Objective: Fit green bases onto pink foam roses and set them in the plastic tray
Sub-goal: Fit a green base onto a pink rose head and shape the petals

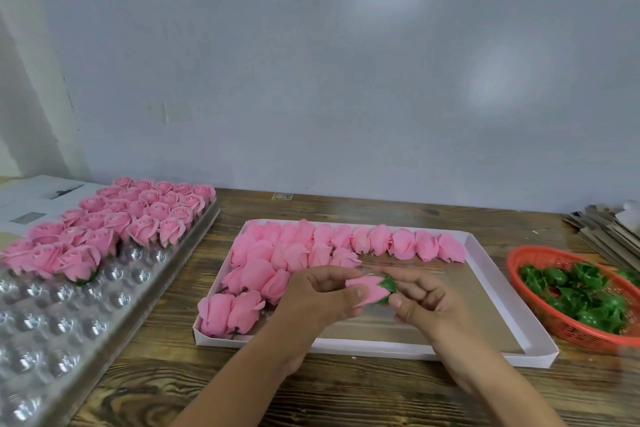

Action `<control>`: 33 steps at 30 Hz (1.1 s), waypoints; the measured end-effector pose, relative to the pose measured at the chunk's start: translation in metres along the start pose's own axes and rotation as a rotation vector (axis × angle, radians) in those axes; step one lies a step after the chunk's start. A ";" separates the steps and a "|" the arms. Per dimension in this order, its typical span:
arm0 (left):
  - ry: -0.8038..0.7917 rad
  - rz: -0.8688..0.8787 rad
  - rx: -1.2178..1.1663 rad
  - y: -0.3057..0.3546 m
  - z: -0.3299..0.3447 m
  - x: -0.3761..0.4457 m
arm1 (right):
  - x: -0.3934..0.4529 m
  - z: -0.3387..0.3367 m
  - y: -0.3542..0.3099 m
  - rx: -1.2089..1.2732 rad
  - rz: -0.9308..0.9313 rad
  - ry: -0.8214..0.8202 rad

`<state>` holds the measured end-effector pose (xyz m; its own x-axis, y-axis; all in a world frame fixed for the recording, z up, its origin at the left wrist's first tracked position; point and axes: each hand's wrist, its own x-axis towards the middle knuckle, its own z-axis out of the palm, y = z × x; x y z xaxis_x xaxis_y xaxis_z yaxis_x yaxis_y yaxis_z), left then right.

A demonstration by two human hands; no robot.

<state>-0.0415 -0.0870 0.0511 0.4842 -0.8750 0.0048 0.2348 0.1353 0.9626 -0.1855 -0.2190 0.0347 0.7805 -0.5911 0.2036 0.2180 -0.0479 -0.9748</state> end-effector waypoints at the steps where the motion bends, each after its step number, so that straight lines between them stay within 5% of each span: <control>1: -0.016 -0.010 -0.010 0.001 -0.001 0.000 | 0.000 -0.001 -0.001 0.000 0.000 -0.010; 24: -0.036 -0.042 0.095 -0.006 -0.003 0.000 | -0.003 -0.003 -0.002 -0.190 -0.020 0.007; 33: 0.007 0.205 0.332 -0.001 0.001 -0.001 | -0.007 0.019 0.002 -0.263 0.049 -0.029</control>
<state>-0.0435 -0.0867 0.0502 0.4989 -0.8420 0.2053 -0.1522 0.1481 0.9772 -0.1790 -0.1994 0.0330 0.8036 -0.5747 0.1547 0.0228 -0.2300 -0.9729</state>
